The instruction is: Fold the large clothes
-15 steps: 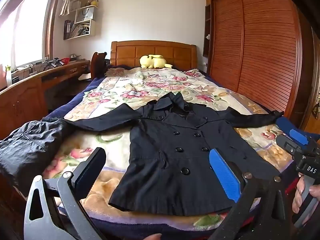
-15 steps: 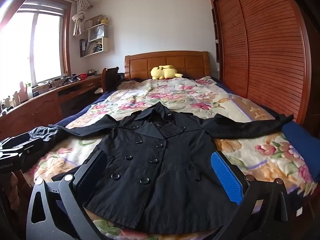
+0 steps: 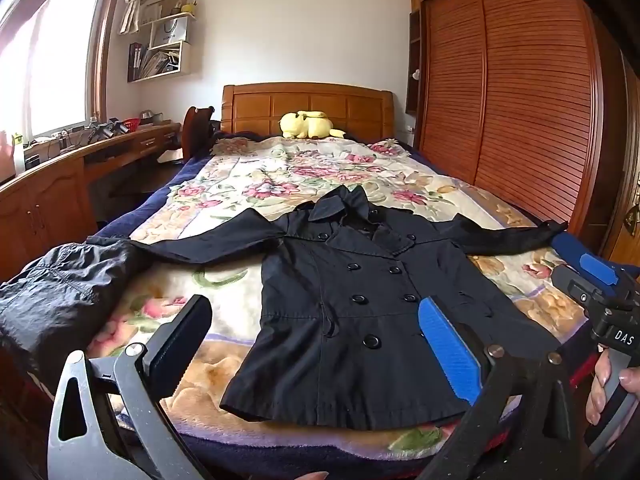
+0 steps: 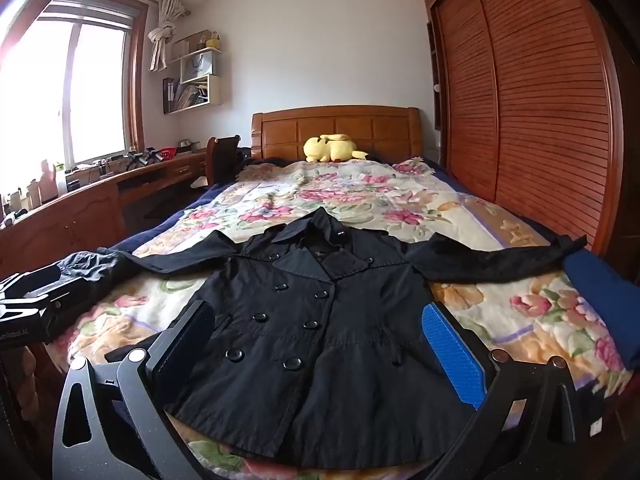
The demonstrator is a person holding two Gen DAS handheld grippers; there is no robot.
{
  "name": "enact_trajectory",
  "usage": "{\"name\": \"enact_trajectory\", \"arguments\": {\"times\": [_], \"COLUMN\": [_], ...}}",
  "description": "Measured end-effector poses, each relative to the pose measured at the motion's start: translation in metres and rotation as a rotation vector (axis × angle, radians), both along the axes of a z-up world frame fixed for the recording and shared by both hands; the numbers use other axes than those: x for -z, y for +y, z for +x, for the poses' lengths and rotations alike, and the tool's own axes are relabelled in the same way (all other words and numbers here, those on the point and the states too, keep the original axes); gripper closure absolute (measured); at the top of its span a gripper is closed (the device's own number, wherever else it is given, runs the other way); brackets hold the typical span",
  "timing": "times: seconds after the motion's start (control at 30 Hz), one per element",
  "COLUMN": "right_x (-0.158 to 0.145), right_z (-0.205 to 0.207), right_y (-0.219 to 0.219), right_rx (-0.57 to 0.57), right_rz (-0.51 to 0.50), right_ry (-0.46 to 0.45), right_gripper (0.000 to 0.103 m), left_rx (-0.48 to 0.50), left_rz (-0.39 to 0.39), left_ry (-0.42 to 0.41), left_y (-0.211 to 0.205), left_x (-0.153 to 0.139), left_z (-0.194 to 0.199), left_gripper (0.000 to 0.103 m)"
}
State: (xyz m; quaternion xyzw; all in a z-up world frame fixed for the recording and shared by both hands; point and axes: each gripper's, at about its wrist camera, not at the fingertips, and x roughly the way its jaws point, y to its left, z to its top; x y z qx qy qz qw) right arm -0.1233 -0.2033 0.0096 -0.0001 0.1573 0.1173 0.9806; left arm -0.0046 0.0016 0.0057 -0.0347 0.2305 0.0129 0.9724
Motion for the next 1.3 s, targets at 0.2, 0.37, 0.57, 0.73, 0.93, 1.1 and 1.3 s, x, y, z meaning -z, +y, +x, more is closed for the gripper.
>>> {"name": "enact_trajectory", "arguments": {"times": [0.2,0.37,0.57,0.73,0.93,1.1,1.3], "right_x": [-0.001,-0.002,-0.002,-0.002,-0.002,-0.002,-0.002], "right_z": [0.002,0.002,0.0,-0.001,-0.002,-0.002,-0.002], "right_y": [-0.003,-0.003,-0.003,-0.004,-0.004,-0.004,-0.003], "right_rx": [-0.003,-0.008,-0.011,-0.013,-0.014,-0.014,-0.015], "right_rz": [0.001,0.003,0.004,0.003,0.004,0.003,0.002], "right_ry": [0.004,0.001,-0.005,-0.009,-0.01,-0.011,-0.011], "right_gripper": [0.0,0.0,0.0,0.0,0.0,0.0,0.0], "left_rx": [0.004,0.005,0.005,0.005,0.005,0.006,0.004], "left_rz": [0.008,0.014,0.013,0.017,0.019,0.017,0.019], "left_ry": [-0.005,-0.012,-0.018,-0.025,-0.027,-0.027,-0.028], "left_y": [-0.004,-0.006,-0.007,-0.008,-0.009,-0.008,-0.009], "left_x": [-0.003,-0.003,-0.004,-0.007,-0.008,-0.008,-0.008], "left_z": [-0.003,-0.005,-0.007,-0.009,-0.01,-0.01,-0.01], "left_gripper": [0.0,0.0,0.0,0.0,0.0,0.0,0.0]}}
